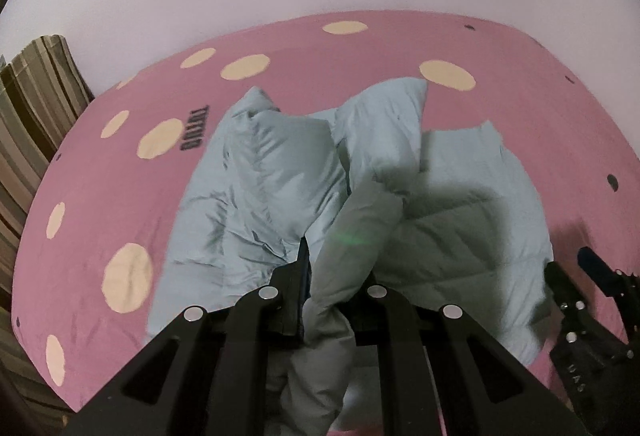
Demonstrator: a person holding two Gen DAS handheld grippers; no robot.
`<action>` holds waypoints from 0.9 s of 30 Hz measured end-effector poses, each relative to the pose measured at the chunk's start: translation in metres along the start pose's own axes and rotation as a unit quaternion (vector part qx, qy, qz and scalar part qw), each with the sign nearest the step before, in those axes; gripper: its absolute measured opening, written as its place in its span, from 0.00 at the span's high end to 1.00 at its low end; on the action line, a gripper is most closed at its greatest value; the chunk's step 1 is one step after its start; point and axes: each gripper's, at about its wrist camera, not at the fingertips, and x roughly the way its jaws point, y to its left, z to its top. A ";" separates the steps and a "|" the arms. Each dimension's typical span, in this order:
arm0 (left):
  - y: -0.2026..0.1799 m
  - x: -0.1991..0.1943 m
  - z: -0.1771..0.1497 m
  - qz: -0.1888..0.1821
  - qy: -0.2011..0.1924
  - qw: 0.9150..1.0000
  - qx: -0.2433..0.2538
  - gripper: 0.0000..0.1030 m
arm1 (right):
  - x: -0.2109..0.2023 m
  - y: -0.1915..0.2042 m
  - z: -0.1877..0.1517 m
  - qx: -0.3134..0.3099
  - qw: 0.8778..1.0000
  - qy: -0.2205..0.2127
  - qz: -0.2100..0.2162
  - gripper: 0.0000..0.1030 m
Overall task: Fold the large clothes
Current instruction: 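Fold the lifted jacket part over with the left tool and release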
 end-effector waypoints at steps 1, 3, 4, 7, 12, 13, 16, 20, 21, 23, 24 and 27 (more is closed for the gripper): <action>-0.007 0.004 -0.001 0.001 0.003 1.000 0.000 0.89 | 0.002 -0.007 -0.002 0.007 1.000 0.003 -0.002 0.54; -0.019 0.013 -0.004 0.003 0.009 1.000 0.000 0.89 | 0.006 -0.019 -0.005 0.016 1.000 0.009 -0.007 0.54; -0.024 0.016 -0.005 0.003 0.012 1.000 0.001 0.89 | 0.006 -0.024 -0.007 0.019 1.000 0.011 -0.008 0.54; -0.044 0.027 -0.010 0.010 0.016 1.000 0.007 0.89 | 0.009 -0.037 -0.011 0.029 0.999 0.018 -0.013 0.54; -0.065 0.028 -0.015 0.029 0.007 0.999 0.020 0.88 | 0.013 -0.051 -0.013 0.047 0.998 0.028 -0.014 0.53; -0.065 0.025 -0.014 0.028 0.005 0.999 0.019 0.86 | 0.013 -0.053 -0.012 0.049 0.998 0.027 -0.014 0.53; -0.065 0.009 -0.013 0.009 0.002 1.000 0.010 0.75 | 0.010 -0.051 -0.010 0.048 0.999 0.020 -0.015 0.45; -0.058 -0.027 -0.011 -0.049 -0.021 0.999 -0.009 0.54 | 0.006 -0.046 -0.007 0.040 0.999 0.015 -0.016 0.45; -0.054 -0.041 -0.011 -0.057 -0.034 0.998 -0.008 0.54 | 0.004 -0.043 -0.006 0.037 0.999 0.013 -0.016 0.45; -0.046 -0.061 -0.011 -0.064 -0.057 0.996 -0.009 0.54 | 0.000 -0.040 -0.004 0.035 0.999 0.011 -0.013 0.45; -0.040 -0.070 -0.011 -0.067 -0.067 0.995 -0.013 0.54 | -0.002 -0.038 -0.002 0.034 0.999 0.009 -0.011 0.45; -0.008 -0.092 -0.010 -0.057 -0.102 0.993 -0.033 0.50 | -0.009 -0.028 0.004 0.032 1.000 0.001 0.000 0.45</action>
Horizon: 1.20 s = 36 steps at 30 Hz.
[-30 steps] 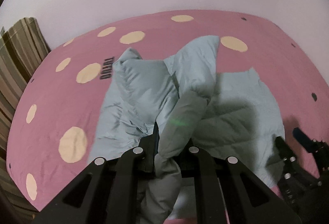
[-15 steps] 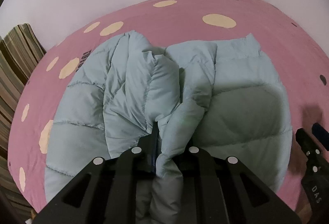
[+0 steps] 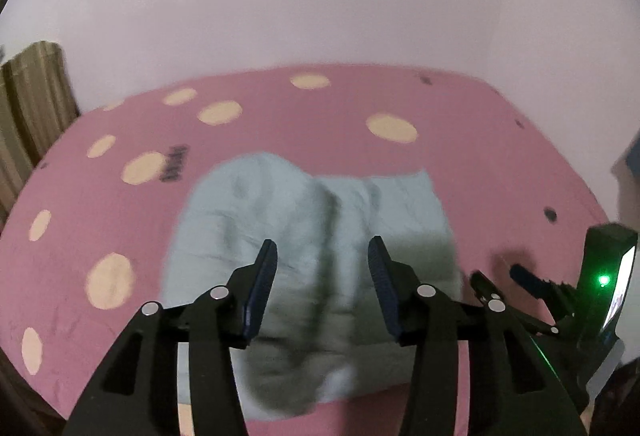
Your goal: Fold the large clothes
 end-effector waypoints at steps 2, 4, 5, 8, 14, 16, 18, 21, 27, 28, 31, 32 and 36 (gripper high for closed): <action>0.024 -0.006 0.003 0.018 -0.016 1.000 -0.016 0.46 | -0.004 0.013 0.004 -0.006 1.000 -0.002 0.011 0.45; 0.059 0.000 0.001 0.057 -0.017 0.998 -0.031 0.46 | -0.005 0.029 0.007 -0.018 1.000 -0.003 0.025 0.44; 0.069 0.003 -0.001 0.064 -0.013 0.997 -0.038 0.46 | -0.004 0.038 0.009 -0.024 0.999 -0.001 0.033 0.44; 0.115 0.025 -0.015 0.096 0.004 0.992 -0.078 0.46 | -0.001 0.064 0.017 -0.034 0.997 0.009 0.062 0.43; 0.154 0.064 -0.042 0.092 0.046 0.988 -0.118 0.46 | 0.012 0.118 0.033 -0.026 0.990 0.037 0.131 0.28; 0.155 0.072 -0.048 0.087 0.054 0.988 -0.116 0.46 | 0.020 0.133 0.033 -0.028 0.988 0.055 0.141 0.28; 0.154 0.076 -0.054 0.080 0.057 0.988 -0.115 0.46 | 0.026 0.144 0.029 -0.036 0.987 0.066 0.139 0.27; 0.152 0.078 -0.059 0.079 0.055 0.989 -0.109 0.46 | 0.031 0.155 0.023 -0.050 0.989 0.072 0.122 0.25; 0.152 0.085 -0.059 0.062 0.055 0.991 -0.103 0.46 | 0.038 0.151 0.016 -0.039 0.989 0.092 0.109 0.25; 0.153 0.086 -0.059 0.061 0.055 0.991 -0.102 0.46 | 0.038 0.150 0.015 -0.036 0.989 0.093 0.108 0.26; 0.151 0.088 -0.059 0.058 0.057 0.992 -0.099 0.46 | 0.040 0.154 0.014 -0.038 0.987 0.101 0.121 0.55; 0.151 0.089 -0.059 0.058 0.058 0.992 -0.097 0.46 | 0.041 0.158 0.015 -0.043 0.985 0.106 0.127 0.64; 0.148 0.082 -0.051 0.059 0.052 0.993 -0.092 0.46 | 0.031 0.160 0.021 -0.059 0.985 0.088 0.137 0.93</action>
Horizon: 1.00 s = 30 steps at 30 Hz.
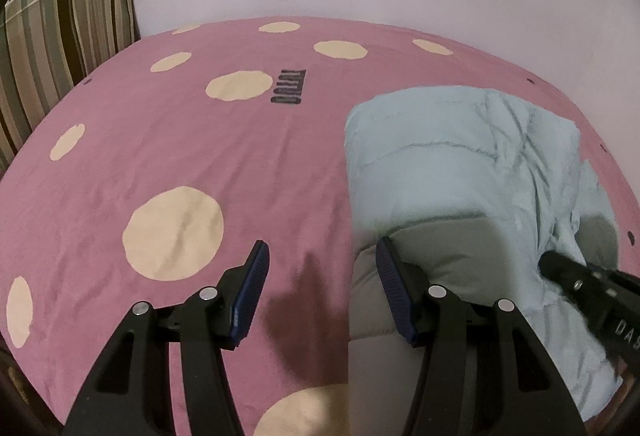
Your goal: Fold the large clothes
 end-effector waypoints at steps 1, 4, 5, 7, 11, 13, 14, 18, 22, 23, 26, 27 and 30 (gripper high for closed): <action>-0.001 -0.005 0.003 -0.008 -0.005 1.000 -0.001 0.46 | -0.006 -0.002 0.002 0.001 1.000 -0.011 -0.001 0.94; -0.010 -0.018 0.012 -0.031 -0.018 0.999 0.002 0.46 | -0.031 -0.015 0.010 -0.001 0.999 -0.045 -0.012 0.95; -0.014 -0.020 0.014 -0.037 -0.021 0.999 0.006 0.46 | -0.039 -0.021 0.012 0.000 0.998 -0.054 -0.019 0.96; -0.030 -0.023 0.017 -0.048 -0.025 0.998 0.026 0.46 | -0.050 -0.037 0.013 0.004 0.997 -0.067 -0.040 0.97; -0.059 -0.016 0.016 -0.058 -0.017 0.997 0.056 0.46 | -0.050 -0.073 0.003 0.027 0.996 -0.057 -0.063 0.99; -0.074 -0.009 0.012 -0.054 -0.012 0.996 0.072 0.46 | -0.039 -0.090 -0.006 0.040 0.996 -0.037 -0.066 1.00; -0.077 -0.006 0.011 -0.055 -0.007 0.996 0.075 0.46 | -0.032 -0.097 -0.010 0.049 0.997 -0.026 -0.061 1.00; -0.082 0.009 0.004 -0.056 0.014 0.995 0.078 0.46 | -0.029 -0.113 -0.016 0.075 0.996 -0.024 -0.034 0.98; -0.080 0.011 0.005 -0.057 0.019 0.995 0.074 0.46 | -0.043 -0.112 -0.005 0.081 0.995 -0.048 -0.018 0.75; -0.080 0.011 0.005 -0.057 0.019 0.996 0.073 0.46 | -0.047 -0.109 -0.002 0.080 0.995 -0.055 -0.017 0.69; -0.081 0.011 0.003 -0.054 0.018 0.996 0.073 0.46 | -0.048 -0.097 0.005 0.069 0.996 -0.058 -0.010 0.68; -0.081 0.012 0.003 -0.053 0.018 0.996 0.073 0.46 | -0.045 -0.094 0.006 0.067 0.996 -0.054 -0.007 0.68; -0.082 0.011 0.003 -0.055 0.019 0.996 0.071 0.46 | -0.037 -0.088 0.006 0.066 0.997 -0.042 -0.004 0.67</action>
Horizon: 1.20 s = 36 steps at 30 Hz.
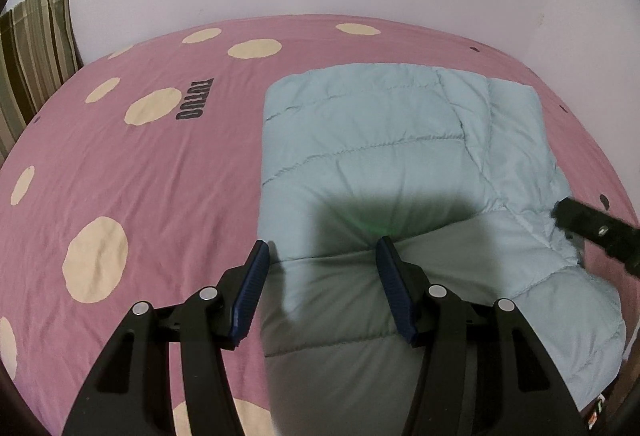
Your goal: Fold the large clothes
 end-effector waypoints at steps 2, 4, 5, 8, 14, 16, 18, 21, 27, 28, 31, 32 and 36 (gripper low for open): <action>0.001 0.000 0.000 -0.002 0.000 1.000 -0.001 0.46 | 0.005 0.001 -0.002 0.005 1.000 0.009 0.000 0.58; 0.002 0.001 -0.001 -0.002 0.001 1.000 -0.002 0.46 | 0.012 0.002 -0.002 0.006 1.000 0.020 0.001 0.54; 0.002 0.001 -0.001 -0.002 0.001 1.000 -0.002 0.46 | 0.015 0.003 -0.002 0.004 1.000 0.024 -0.001 0.54; 0.003 0.004 -0.001 -0.001 0.002 1.000 -0.003 0.46 | 0.024 0.004 -0.003 0.000 0.999 0.032 -0.009 0.58; 0.002 0.003 0.001 0.000 0.005 1.000 0.004 0.46 | 0.027 0.015 -0.006 -0.028 0.999 0.036 -0.012 0.95; 0.003 -0.005 0.004 -0.008 0.001 1.000 -0.002 0.46 | 0.020 0.013 -0.005 -0.031 0.999 0.026 -0.016 0.95; 0.003 -0.012 0.007 -0.009 -0.008 1.000 -0.005 0.46 | 0.012 0.007 -0.004 -0.030 0.999 0.017 -0.021 0.96; -0.002 -0.014 0.010 -0.009 -0.010 1.000 0.006 0.46 | 0.003 -0.004 -0.002 -0.031 0.999 0.009 -0.036 0.96; -0.019 0.006 0.006 -0.013 0.012 1.000 0.024 0.46 | 0.019 -0.028 -0.016 -0.026 0.997 0.036 -0.067 0.95; -0.023 0.009 0.005 -0.011 0.016 0.999 0.031 0.44 | 0.025 -0.031 -0.019 -0.029 0.996 0.043 -0.075 0.95; -0.032 0.024 0.004 -0.006 0.034 0.998 0.052 0.44 | 0.044 -0.041 -0.026 -0.024 0.995 0.060 -0.081 0.95; -0.035 0.029 0.004 -0.003 0.038 0.998 0.059 0.44 | 0.047 -0.043 -0.027 -0.022 0.995 0.060 -0.081 0.95; -0.040 0.047 0.001 0.003 0.049 0.996 0.069 0.44 | 0.057 -0.050 -0.033 -0.014 0.995 0.059 -0.082 0.95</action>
